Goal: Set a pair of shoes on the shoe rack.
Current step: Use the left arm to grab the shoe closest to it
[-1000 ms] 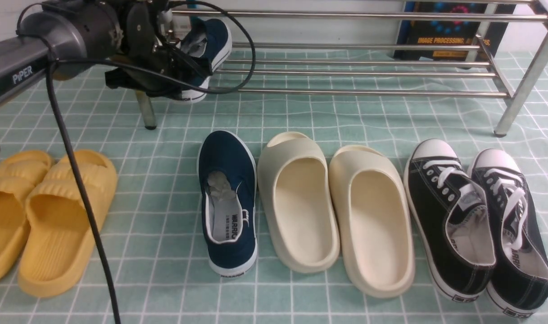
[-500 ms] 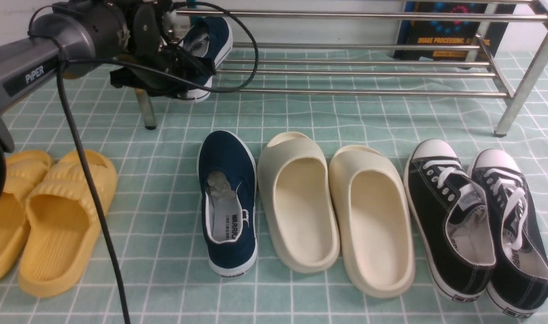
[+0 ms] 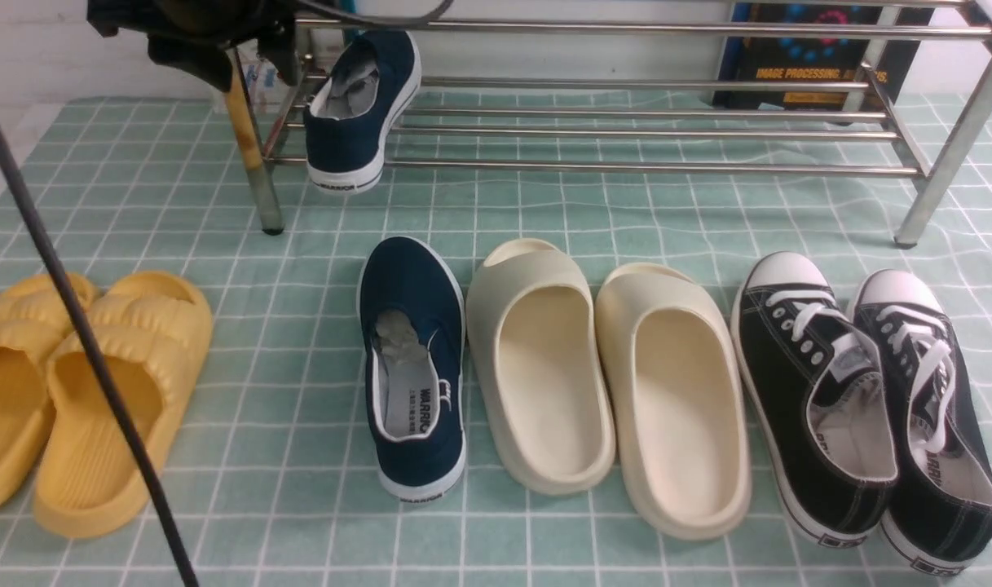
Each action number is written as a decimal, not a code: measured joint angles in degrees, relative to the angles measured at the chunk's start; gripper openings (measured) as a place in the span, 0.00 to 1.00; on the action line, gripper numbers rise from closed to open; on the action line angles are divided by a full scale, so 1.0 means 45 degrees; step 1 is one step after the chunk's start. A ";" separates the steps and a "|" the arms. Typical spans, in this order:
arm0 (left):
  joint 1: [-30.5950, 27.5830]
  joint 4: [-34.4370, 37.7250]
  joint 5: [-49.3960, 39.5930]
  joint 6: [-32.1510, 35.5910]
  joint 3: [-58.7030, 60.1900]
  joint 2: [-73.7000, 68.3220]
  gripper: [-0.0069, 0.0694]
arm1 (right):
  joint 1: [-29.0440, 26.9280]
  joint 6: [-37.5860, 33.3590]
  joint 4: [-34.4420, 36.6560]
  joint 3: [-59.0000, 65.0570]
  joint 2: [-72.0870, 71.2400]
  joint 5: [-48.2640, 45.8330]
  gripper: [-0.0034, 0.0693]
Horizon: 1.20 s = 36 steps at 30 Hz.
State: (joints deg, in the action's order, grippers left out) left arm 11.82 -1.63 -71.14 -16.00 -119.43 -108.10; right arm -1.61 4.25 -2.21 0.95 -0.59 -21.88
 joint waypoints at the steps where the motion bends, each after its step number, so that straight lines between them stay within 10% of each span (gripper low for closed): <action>1: 0.0000 0.0363 -0.0029 0.0000 0.0244 0.0378 0.60 | 0.0000 0.0000 0.0000 0.0000 0.0000 0.0000 0.38; 19: 0.3391 0.0242 0.3606 -0.2628 1.1909 0.4052 0.39 | 0.0000 0.0000 0.0000 0.0000 0.0000 0.0000 0.38; 36: 0.3391 0.0363 0.6471 -0.3738 1.2379 0.2189 0.52 | 0.0000 0.0000 0.0000 0.0000 0.0000 0.0000 0.38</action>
State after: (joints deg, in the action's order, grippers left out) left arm 27.08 0.00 -42.02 -32.82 -63.73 -98.25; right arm -1.61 4.25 -2.21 0.95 -0.59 -21.88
